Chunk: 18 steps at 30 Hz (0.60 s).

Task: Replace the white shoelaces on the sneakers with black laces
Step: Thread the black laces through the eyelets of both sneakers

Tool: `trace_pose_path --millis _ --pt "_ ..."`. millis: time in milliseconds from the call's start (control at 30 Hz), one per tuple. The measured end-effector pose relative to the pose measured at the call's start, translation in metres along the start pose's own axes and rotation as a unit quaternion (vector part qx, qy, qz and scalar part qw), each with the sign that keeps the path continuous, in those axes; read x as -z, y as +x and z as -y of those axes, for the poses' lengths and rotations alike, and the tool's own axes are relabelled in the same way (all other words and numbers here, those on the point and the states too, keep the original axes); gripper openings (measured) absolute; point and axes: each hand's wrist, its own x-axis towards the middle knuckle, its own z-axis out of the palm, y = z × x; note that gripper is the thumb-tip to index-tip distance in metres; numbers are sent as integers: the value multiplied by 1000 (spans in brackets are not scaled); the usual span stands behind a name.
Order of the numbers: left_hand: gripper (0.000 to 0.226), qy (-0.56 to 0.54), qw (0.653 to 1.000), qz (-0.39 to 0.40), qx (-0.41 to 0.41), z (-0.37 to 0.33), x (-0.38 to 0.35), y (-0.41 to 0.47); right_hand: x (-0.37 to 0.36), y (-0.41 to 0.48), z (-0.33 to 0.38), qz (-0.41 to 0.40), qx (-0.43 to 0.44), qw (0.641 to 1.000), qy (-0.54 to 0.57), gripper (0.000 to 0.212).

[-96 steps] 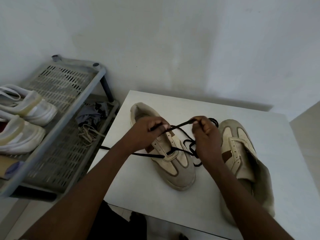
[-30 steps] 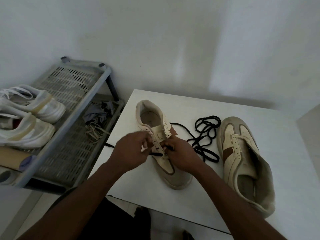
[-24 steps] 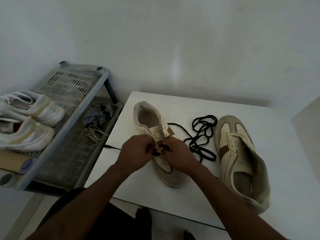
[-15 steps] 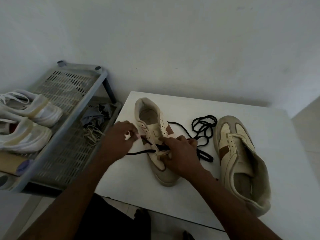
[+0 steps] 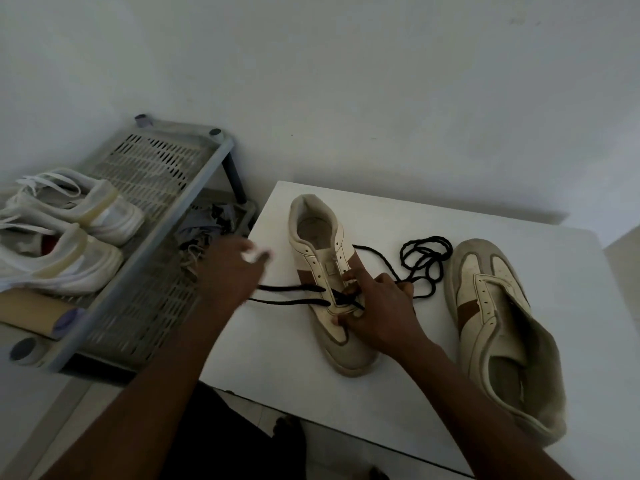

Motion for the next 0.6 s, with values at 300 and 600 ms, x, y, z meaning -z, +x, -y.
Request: trace_pose_path --millis 300,600 --pt "22 101 947 206 -224 -41 -31 -18 -2 0 0 -7 -7 1000 27 67" --pt "30 -457 845 -172 217 2 41 13 -3 -1 -7 -2 -39 999 28 65"
